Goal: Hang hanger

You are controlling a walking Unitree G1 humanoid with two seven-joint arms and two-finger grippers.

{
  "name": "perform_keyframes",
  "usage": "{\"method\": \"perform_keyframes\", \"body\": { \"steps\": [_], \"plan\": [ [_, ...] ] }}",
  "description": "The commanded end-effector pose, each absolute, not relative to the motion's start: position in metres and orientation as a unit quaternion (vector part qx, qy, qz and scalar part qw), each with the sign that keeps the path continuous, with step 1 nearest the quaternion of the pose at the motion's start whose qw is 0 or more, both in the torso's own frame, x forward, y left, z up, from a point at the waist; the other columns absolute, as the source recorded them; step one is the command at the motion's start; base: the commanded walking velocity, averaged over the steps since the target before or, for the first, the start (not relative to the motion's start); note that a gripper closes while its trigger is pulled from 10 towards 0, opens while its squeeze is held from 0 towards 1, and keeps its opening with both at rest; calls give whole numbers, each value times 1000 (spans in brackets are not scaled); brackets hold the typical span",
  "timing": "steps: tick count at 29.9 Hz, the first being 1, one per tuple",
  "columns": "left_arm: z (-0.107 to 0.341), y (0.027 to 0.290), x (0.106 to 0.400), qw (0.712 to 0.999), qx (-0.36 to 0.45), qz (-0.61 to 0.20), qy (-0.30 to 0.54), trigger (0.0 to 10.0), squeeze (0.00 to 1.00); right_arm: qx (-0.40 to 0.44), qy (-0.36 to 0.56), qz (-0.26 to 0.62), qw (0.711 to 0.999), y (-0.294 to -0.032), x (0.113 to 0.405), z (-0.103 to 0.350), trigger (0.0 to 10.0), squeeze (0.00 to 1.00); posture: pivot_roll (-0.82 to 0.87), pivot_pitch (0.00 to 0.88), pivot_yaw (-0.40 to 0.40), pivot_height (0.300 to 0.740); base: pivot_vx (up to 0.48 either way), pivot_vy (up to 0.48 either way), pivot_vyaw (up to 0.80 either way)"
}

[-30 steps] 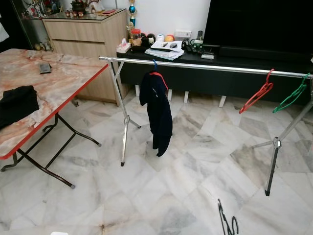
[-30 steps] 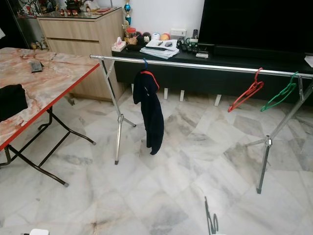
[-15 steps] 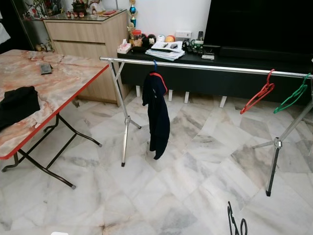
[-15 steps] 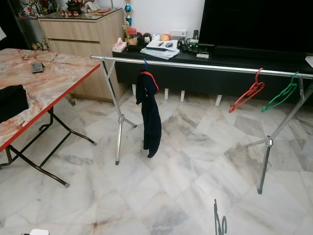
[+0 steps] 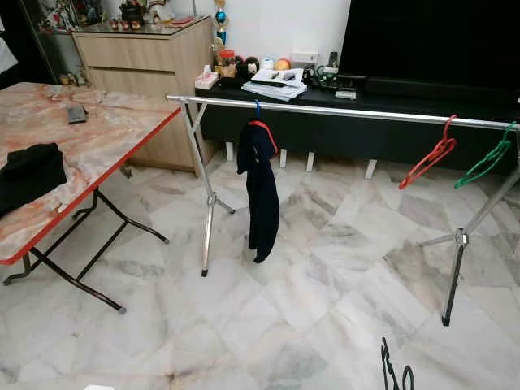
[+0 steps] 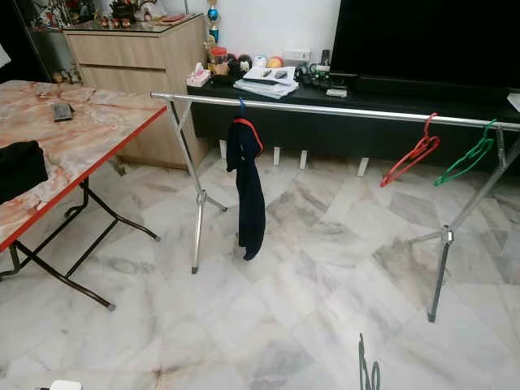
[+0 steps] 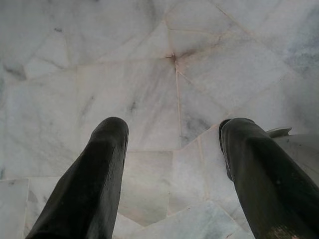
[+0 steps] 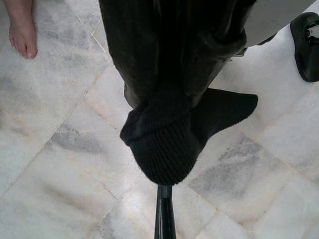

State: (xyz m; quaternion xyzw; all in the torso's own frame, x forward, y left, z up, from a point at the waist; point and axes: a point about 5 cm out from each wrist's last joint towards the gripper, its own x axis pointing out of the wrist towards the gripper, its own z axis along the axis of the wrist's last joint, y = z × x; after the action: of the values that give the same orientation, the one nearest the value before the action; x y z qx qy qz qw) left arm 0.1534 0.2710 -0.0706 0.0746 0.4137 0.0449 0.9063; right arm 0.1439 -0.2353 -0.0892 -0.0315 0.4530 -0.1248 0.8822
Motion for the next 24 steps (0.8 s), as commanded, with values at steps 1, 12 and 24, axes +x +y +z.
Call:
{"method": "perform_keyframes", "body": {
  "steps": [1, 12, 24],
  "plan": [
    [-73, 272, 147, 901, 76, 43, 426, 10000, 0, -25, 457, -134, 879, -239, 140, -90, 0, 0, 60, 0, 17, 740, 0, 0, 0],
    [-74, 272, 145, 899, 76, 42, 430, 10000, 0, -24, 458, -136, 878, -240, 139, -90, 0, 0, 56, 0, 17, 740, 0, 0, 0],
    [-77, 271, 140, 896, 79, 43, 435, 10000, 0, -51, 375, -110, 919, -230, 194, -66, 10000, 0, 53, 0, 24, 740, 0, 0, 0]
  ]
}}
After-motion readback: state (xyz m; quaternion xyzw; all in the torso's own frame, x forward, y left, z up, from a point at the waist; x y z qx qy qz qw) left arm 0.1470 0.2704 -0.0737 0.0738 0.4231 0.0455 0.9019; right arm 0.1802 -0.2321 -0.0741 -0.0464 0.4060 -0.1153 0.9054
